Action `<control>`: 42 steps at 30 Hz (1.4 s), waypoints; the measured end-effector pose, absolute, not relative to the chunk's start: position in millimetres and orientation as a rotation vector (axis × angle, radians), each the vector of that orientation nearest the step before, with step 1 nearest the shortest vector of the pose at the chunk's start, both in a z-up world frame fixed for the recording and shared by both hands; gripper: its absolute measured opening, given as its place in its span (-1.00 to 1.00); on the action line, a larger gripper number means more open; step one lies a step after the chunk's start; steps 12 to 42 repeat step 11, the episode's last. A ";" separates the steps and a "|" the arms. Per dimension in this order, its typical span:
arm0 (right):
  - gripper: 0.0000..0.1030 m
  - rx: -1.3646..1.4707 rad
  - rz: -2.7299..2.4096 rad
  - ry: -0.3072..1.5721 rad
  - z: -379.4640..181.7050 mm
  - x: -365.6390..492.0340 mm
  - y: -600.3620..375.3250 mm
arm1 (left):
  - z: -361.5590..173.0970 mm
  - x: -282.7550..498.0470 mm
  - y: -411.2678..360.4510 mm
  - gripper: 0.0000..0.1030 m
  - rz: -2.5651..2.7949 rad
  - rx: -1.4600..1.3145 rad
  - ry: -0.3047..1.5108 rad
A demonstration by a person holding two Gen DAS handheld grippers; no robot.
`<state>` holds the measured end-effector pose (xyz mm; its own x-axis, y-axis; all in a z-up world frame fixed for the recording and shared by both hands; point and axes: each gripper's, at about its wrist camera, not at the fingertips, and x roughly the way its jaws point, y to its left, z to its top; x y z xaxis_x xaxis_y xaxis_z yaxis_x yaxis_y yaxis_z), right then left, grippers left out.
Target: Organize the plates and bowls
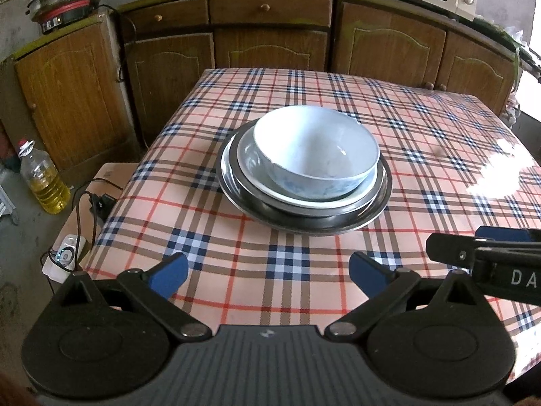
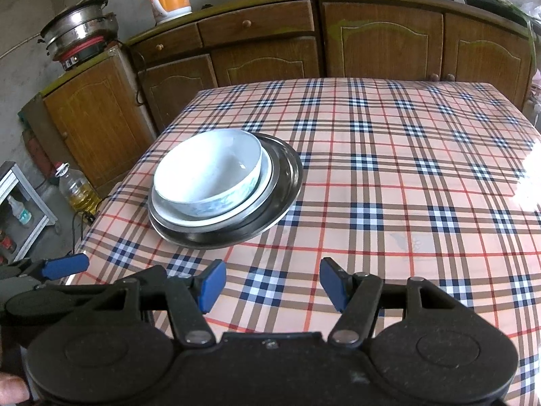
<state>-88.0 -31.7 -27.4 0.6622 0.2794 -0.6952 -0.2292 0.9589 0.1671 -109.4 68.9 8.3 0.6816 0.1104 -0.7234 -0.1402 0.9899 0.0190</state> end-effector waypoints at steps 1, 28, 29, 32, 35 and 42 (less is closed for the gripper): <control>0.44 0.067 0.288 0.798 -27.8 -87.7 -31.7 | 7.9 -109.3 68.8 1.00 0.141 -0.039 0.809; 0.44 0.070 0.290 0.803 -30.1 -87.3 -31.3 | 6.6 -108.9 68.8 0.99 0.138 -0.040 0.801; 0.44 0.070 0.290 0.803 -30.1 -87.3 -31.3 | 6.6 -108.9 68.8 0.99 0.138 -0.040 0.801; 0.44 0.070 0.290 0.803 -30.1 -87.3 -31.3 | 6.6 -108.9 68.8 0.99 0.138 -0.040 0.801; 0.44 0.070 0.290 0.803 -30.1 -87.3 -31.3 | 6.6 -108.9 68.8 0.99 0.138 -0.040 0.801; 0.44 0.070 0.290 0.803 -30.1 -87.3 -31.3 | 6.6 -108.9 68.8 0.99 0.138 -0.040 0.801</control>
